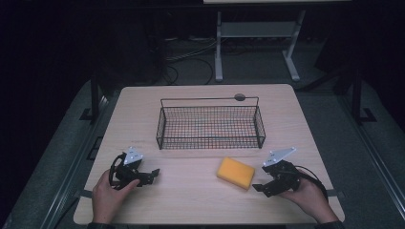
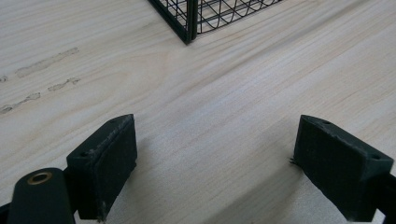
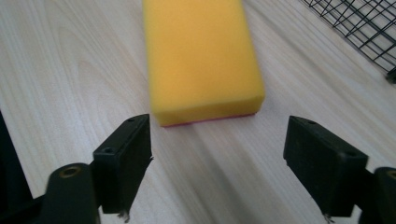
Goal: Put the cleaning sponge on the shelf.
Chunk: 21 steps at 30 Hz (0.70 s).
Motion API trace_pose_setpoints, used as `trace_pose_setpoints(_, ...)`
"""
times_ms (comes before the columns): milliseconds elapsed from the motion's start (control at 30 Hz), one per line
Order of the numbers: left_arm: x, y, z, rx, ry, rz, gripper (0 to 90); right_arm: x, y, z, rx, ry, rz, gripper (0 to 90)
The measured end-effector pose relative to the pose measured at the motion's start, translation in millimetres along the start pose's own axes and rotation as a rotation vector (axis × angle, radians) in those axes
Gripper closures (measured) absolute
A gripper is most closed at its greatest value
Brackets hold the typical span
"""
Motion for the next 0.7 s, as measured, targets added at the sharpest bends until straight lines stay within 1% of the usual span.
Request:
trace_pose_setpoints(267,0.0,0.0,0.0,0.000,0.000,0.000,12.5,-4.6,2.8,9.7,0.017,-0.027,0.005,15.6)
trace_pose_setpoints(333,0.0,0.0,0.0,0.000,0.000,0.000,12.5,-6.1,4.2,12.6,0.029,-0.037,-0.001,14.1)
trace_pose_setpoints(500,0.0,0.0,0.0,0.000,0.000,0.000,12.5,-6.9,6.2,15.7,0.050,-0.056,0.003,13.6)
trace_pose_setpoints(533,0.0,0.0,0.0,-0.001,-0.001,0.000,12.6,-8.7,7.4,17.9,0.064,-0.065,0.003,13.4)
trace_pose_setpoints(633,0.0,0.0,0.0,0.000,0.000,0.000,12.6,-10.2,8.1,20.0,0.067,-0.069,0.006,13.4)
trace_pose_setpoints(667,0.0,0.0,0.0,0.000,0.000,0.000,12.5,-12.6,9.4,22.5,0.086,-0.075,0.007,13.4)
trace_pose_setpoints(700,0.0,0.0,0.0,0.000,0.000,0.000,12.6,-13.2,9.8,23.4,0.090,-0.078,0.008,13.4)
Point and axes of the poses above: each handheld gripper's, and its own axes: x roughly backward along the jaws, z roughly out of its top, y roughly to its right, the point moved 7 cm from there along -x, roughly forward along the jaws, and after that the axes turned 14 degrees about x, right-handed, at the moved point
